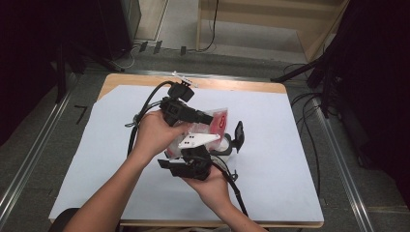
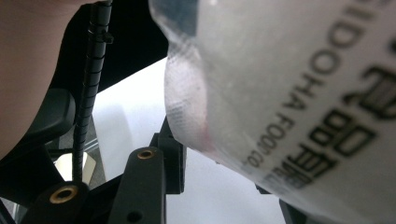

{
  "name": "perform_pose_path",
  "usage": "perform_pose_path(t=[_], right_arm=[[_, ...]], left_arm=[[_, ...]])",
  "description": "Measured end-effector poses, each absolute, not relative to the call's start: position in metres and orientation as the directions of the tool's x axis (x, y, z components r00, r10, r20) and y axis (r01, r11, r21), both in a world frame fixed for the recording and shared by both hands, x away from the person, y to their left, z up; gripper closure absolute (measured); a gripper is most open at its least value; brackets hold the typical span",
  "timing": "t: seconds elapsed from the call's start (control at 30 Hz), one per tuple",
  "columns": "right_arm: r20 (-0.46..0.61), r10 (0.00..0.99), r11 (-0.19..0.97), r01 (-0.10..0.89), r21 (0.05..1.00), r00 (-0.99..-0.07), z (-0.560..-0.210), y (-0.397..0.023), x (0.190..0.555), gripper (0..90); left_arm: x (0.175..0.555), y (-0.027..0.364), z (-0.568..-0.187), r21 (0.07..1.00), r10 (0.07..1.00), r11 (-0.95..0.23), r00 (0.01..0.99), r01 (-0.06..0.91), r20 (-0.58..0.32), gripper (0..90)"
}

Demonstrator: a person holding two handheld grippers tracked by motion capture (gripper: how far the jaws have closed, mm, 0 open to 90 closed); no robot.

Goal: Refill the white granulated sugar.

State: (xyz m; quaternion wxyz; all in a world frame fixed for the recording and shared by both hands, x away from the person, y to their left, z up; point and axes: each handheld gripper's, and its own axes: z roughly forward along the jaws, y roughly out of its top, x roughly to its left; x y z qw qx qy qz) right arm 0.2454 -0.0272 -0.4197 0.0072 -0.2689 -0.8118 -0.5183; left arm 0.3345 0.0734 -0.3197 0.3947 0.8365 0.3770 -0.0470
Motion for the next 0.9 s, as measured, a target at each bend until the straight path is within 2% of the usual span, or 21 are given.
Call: perform_pose_path(t=[0.9], right_arm=[[0.272, 0.431, 0.324, 0.428, 0.844, -0.861, -0.4197, -0.0269, 0.2434, 63.6]], left_arm=[[0.3325, 0.0706, -0.3193, 0.616, 0.592, -0.415, 0.713, 0.669, -0.375, 73.6]])
